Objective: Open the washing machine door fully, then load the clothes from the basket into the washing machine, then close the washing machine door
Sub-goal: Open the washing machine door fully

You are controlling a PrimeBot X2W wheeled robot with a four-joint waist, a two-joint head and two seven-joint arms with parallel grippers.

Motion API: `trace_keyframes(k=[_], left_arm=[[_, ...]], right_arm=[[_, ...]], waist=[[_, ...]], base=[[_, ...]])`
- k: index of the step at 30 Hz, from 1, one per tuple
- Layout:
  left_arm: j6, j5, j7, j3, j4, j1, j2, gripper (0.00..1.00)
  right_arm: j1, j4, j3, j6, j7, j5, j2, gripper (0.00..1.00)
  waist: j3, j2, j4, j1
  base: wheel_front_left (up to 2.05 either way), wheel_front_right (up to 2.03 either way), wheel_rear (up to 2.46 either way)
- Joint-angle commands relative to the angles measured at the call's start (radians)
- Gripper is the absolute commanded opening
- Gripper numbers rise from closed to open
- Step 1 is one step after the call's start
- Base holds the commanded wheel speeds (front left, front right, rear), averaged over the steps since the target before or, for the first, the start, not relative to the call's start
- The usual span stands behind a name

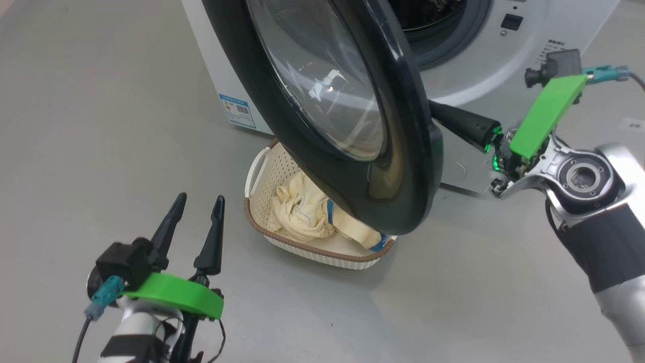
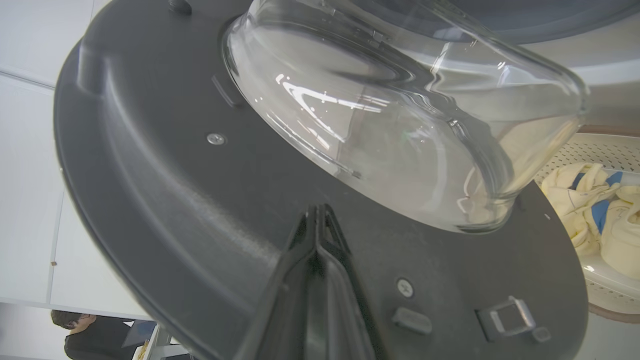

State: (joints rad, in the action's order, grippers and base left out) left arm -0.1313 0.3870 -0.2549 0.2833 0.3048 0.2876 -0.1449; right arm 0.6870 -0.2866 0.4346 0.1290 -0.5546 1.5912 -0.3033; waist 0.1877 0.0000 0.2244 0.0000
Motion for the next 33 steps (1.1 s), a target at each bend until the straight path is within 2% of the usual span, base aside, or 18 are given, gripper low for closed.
trace_keyframes(k=[1,33], left_arm=[[0.001,-0.009,-0.007,-0.047,-0.035,0.006,-0.029,1.00],[0.001,-0.020,-0.007,-0.068,-0.036,-0.058,-0.028,1.00]], right_arm=[[-0.006,0.047,0.010,0.002,-0.008,0.000,0.020,0.00],[-0.117,0.111,0.082,0.002,-0.067,-0.005,0.155,0.00]], waist=[[-0.008,0.0000,0.008,0.0000],[-0.077,0.0000,0.151,0.0000]], base=[[0.00,0.00,0.00],[0.00,0.00,0.00]])
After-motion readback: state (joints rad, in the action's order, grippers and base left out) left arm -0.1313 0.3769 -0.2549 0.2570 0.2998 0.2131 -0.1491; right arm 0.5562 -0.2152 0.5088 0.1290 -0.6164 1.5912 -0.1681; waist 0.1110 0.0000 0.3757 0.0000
